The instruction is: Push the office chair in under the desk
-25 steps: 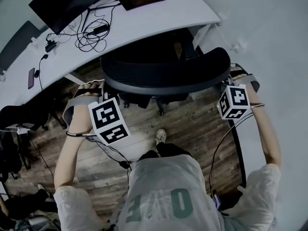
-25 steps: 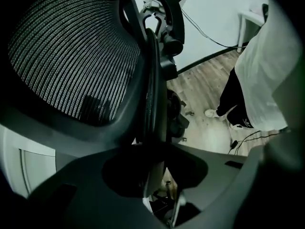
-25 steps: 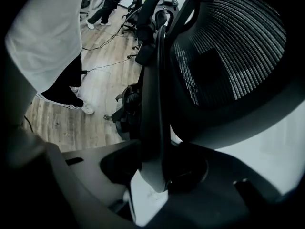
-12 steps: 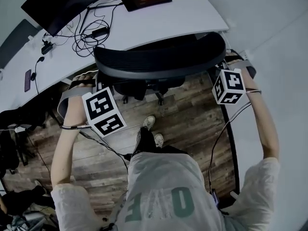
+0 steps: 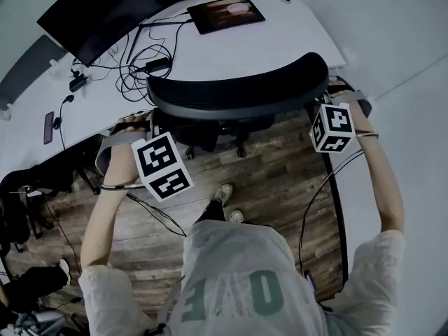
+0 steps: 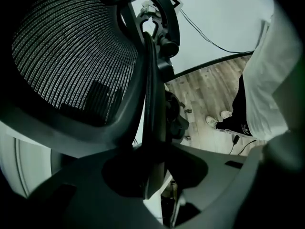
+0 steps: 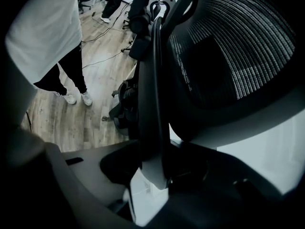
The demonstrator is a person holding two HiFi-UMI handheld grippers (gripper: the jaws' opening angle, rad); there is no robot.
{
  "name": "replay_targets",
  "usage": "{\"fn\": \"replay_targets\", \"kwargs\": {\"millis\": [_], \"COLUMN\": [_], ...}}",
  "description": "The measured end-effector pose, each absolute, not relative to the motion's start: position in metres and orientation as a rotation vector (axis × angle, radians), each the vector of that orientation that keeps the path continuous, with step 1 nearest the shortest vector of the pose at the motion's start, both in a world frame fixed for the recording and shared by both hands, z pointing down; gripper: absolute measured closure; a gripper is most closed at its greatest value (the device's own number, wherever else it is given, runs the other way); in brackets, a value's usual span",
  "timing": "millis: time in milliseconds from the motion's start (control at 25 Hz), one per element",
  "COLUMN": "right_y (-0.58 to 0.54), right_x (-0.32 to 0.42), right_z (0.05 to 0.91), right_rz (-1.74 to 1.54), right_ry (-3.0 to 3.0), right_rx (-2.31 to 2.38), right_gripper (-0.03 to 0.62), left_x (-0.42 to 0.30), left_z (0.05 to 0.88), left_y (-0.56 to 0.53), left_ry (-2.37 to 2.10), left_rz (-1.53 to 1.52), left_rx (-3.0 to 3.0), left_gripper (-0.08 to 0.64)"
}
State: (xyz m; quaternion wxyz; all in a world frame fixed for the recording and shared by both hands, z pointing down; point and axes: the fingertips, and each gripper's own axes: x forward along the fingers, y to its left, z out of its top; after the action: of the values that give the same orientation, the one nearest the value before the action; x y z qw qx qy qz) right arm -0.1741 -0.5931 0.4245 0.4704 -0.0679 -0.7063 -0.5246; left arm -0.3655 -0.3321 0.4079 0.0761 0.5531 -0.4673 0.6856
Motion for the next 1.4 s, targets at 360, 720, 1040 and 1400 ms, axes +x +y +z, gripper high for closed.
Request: {"fn": "replay_targets", "kwargs": {"millis": [360,720,1040,1400], "right_y": [-0.612,-0.632,-0.637,-0.632], "right_x": [-0.202,-0.22,-0.238,-0.242], "right_z": [0.425,0.426,0.422,0.423], "right_rz": [-1.315,-1.329,-1.329,-1.335], "right_ry": [-1.723,-1.702,-1.702,-1.729], "right_rx": [-0.131,-0.112,-0.126,-0.125], "right_gripper": [0.434,0.433,0.433,0.431], "left_x": [-0.385,-0.393,-0.41,-0.418], "left_z": [0.408,0.408,0.405,0.406], "left_y": [-0.343,-0.355,-0.36,-0.358], "left_ry": [-1.423,-1.446,-1.456,-1.47], "left_rz": [2.047,2.037,2.048,2.068], "left_rx": [1.653,1.633,1.617,1.627], "left_gripper": [0.416,0.416,0.414,0.413]}}
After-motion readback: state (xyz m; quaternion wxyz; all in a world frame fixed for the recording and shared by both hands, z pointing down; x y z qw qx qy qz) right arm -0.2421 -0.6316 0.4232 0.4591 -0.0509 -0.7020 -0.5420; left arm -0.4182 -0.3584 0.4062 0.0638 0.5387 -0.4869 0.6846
